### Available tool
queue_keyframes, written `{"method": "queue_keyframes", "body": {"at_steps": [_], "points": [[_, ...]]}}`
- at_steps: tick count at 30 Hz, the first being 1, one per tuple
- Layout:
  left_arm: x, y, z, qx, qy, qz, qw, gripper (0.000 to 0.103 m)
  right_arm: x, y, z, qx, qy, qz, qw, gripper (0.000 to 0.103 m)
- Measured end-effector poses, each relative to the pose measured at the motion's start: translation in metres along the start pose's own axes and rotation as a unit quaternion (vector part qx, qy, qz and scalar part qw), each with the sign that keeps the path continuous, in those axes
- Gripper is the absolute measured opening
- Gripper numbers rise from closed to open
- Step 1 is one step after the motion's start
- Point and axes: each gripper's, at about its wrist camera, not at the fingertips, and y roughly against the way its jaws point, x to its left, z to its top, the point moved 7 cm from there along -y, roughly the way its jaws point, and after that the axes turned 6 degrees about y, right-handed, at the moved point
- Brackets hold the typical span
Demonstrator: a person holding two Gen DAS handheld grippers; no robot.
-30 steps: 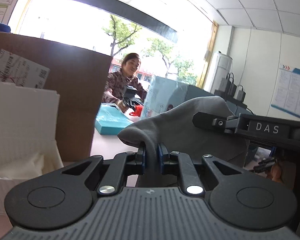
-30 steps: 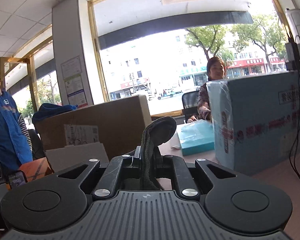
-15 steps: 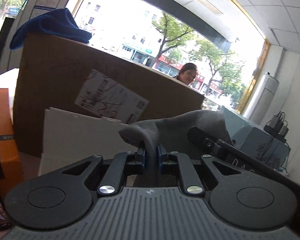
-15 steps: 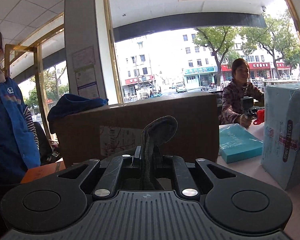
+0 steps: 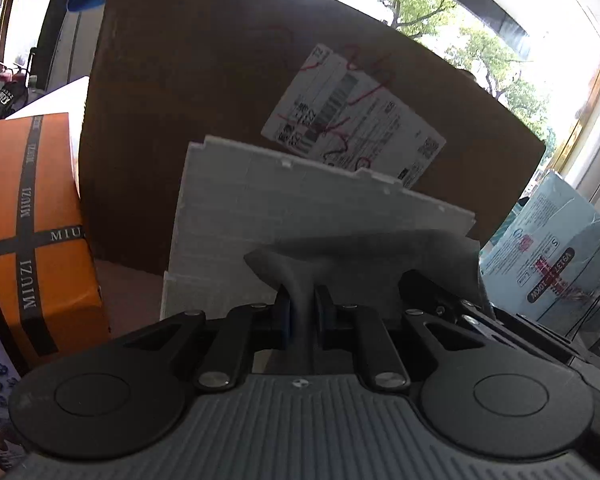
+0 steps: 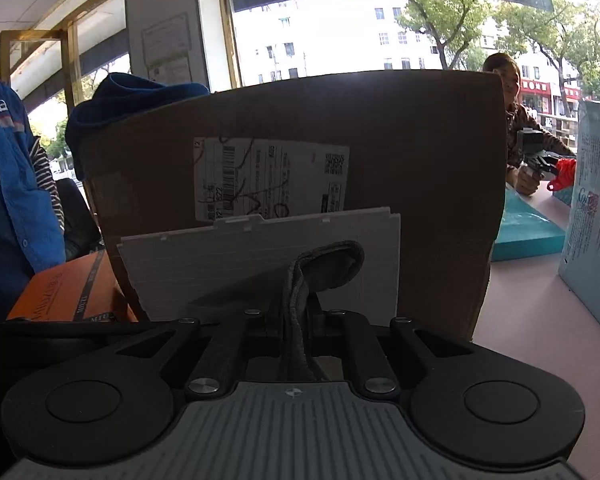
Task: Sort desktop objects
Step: 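Lift the grey cloth with the right gripper and carry it to the white box, then lower the grey cloth into the white box and open the right gripper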
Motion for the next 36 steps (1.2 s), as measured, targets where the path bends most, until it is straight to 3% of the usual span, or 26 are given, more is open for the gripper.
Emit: {"method": "queue_keyframes", "body": {"at_steps": [8, 10, 12, 13, 15, 18, 21, 24, 26, 28, 29, 30, 36], "points": [[0.003, -0.026, -0.014, 0.046, -0.014, 0.022, 0.9986, 0.013, -0.02, -0.022, -0.034, 0.069, 0.004, -0.029, 0.997, 0.01], [0.005, -0.028, -0.017, 0.057, -0.007, 0.023, 0.9981, 0.019, -0.024, -0.029, -0.041, 0.089, 0.009, -0.037, 0.995, 0.01], [0.009, -0.028, -0.018, 0.064, 0.006, 0.026, 0.9976, 0.031, -0.025, -0.039, -0.049, 0.106, 0.016, -0.042, 0.993, 0.011], [0.01, -0.027, -0.017, 0.062, 0.006, 0.029, 0.9977, 0.034, -0.025, -0.043, -0.052, 0.114, 0.018, -0.043, 0.992, 0.014], [0.01, -0.023, -0.014, 0.051, 0.0, 0.041, 0.9979, 0.049, -0.027, -0.047, -0.055, 0.13, 0.013, -0.039, 0.991, 0.044], [0.008, -0.014, -0.009, 0.034, -0.006, 0.045, 0.9984, 0.07, -0.026, -0.04, -0.051, 0.117, 0.005, -0.021, 0.993, 0.058], [0.002, -0.004, -0.006, 0.021, -0.007, 0.03, 0.9993, 0.076, -0.025, -0.024, -0.041, 0.093, 0.011, -0.023, 0.995, 0.072], [-0.001, 0.005, -0.001, 0.009, 0.001, 0.019, 0.9998, 0.079, -0.025, -0.005, -0.029, 0.061, 0.033, -0.044, 0.997, 0.077], [-0.003, 0.009, 0.004, 0.004, 0.011, 0.012, 0.9999, 0.08, -0.024, 0.006, -0.022, 0.036, 0.054, -0.052, 0.997, 0.075], [-0.006, 0.015, 0.005, 0.002, 0.015, 0.005, 0.9999, 0.08, -0.022, 0.012, -0.018, 0.032, 0.072, -0.046, 0.996, 0.056], [-0.008, 0.016, 0.006, 0.001, 0.014, 0.004, 0.9999, 0.08, -0.02, 0.009, -0.02, 0.049, 0.075, -0.033, 0.995, 0.032], [-0.008, 0.017, 0.01, 0.0, 0.012, 0.003, 0.9999, 0.08, -0.017, 0.004, -0.024, 0.074, 0.074, -0.018, 0.994, 0.014], [-0.009, 0.015, 0.019, -0.008, 0.012, 0.012, 0.9998, 0.08, -0.016, -0.032, -0.048, 0.159, 0.064, -0.026, 0.985, 0.01]]}}
